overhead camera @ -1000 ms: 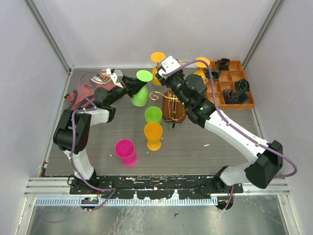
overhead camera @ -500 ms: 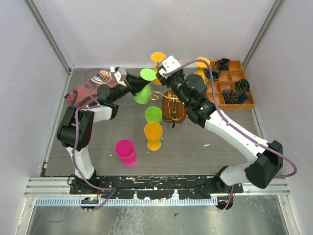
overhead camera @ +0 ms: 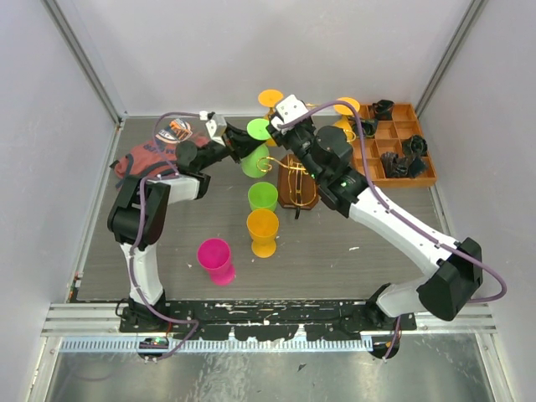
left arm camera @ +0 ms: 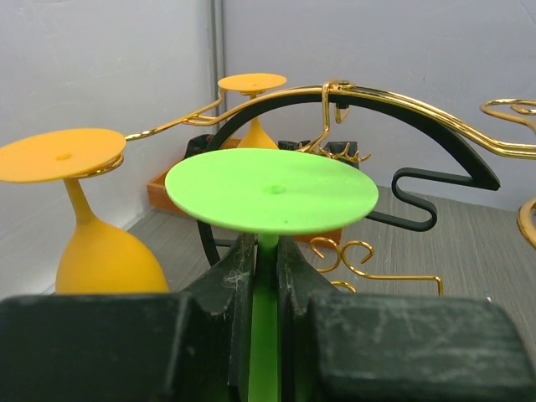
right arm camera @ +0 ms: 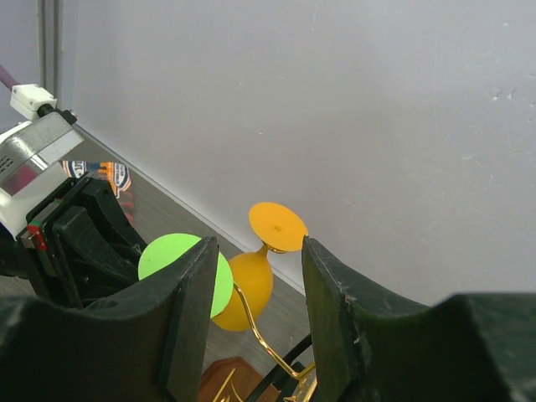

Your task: Place the wine glass upside down on the wine glass rack

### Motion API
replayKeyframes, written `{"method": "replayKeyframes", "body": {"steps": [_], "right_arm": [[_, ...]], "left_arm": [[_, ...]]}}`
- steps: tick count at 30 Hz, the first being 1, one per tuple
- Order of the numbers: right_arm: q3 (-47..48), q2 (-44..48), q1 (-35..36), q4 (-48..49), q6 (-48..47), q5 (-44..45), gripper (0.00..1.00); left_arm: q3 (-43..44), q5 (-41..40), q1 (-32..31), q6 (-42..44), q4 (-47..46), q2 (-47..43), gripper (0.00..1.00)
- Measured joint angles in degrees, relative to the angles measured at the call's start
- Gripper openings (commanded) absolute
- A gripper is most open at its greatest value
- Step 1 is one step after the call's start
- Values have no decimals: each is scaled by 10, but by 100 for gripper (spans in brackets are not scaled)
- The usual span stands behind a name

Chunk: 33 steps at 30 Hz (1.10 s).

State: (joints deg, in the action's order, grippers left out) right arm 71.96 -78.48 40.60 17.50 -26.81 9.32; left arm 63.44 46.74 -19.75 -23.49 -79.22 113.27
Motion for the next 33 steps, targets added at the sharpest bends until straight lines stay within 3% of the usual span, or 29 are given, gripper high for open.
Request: {"method": "replayKeyframes", "body": {"steps": [33], "right_arm": [[5,-47,-10,0,0,0,51]], "left_arm": [[49,29,-25,-8,21,31,0]]}}
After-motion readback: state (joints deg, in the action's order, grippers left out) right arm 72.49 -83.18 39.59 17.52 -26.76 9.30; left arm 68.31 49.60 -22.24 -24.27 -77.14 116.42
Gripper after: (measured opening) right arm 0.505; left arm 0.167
